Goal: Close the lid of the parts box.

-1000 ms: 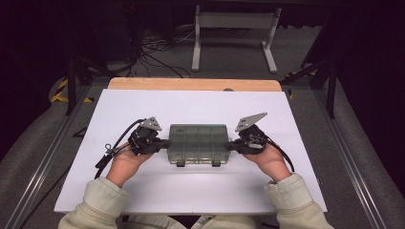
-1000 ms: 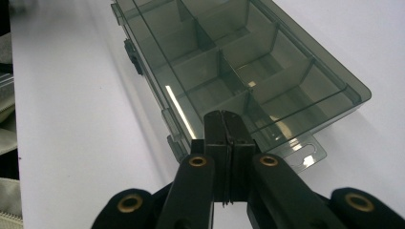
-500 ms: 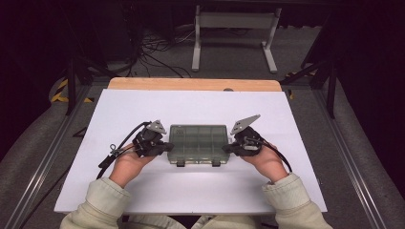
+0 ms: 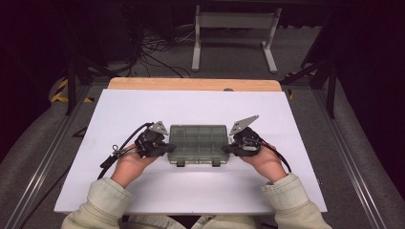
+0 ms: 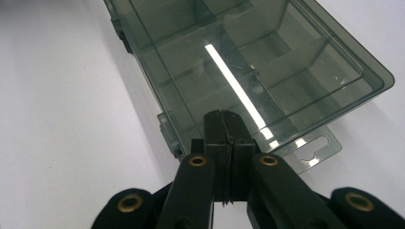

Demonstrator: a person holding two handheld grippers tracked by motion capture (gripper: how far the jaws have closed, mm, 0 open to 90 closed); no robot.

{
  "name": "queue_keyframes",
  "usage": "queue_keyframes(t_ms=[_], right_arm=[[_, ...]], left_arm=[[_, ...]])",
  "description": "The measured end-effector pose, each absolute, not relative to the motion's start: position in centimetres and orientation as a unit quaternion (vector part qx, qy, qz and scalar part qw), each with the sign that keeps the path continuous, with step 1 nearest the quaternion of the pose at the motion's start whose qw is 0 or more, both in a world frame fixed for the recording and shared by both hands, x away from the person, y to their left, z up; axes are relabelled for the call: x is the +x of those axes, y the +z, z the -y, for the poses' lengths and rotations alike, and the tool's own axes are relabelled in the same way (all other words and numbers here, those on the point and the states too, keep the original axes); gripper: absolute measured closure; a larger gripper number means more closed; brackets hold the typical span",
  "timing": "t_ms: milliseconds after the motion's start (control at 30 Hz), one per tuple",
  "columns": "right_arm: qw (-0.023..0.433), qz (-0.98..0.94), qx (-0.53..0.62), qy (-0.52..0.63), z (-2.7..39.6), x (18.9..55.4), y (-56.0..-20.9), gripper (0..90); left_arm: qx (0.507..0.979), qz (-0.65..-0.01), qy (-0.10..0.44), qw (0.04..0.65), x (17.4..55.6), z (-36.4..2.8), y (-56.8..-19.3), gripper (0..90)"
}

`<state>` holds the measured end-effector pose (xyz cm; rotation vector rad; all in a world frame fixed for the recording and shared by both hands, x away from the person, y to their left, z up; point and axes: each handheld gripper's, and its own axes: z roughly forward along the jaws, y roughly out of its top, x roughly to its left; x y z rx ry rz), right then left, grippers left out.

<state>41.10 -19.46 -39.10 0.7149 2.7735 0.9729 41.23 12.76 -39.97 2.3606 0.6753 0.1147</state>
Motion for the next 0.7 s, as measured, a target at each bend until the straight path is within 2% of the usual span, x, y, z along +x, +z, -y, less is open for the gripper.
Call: queue_keyframes(t_ms=[433, 700], right_arm=[[0.071, -0.913, 0.226, 0.331, 19.34, 40.78, -39.58, 90.0], [0.072, -0.907, 0.227, 0.348, 19.68, 40.65, -39.94, 90.0]], left_arm=[[0.900, -0.265, 0.039, 0.344, 41.26, -12.66, -40.45, 89.8], [0.898, -0.274, 0.059, 0.338, 40.81, -12.38, -40.44, 90.0]])
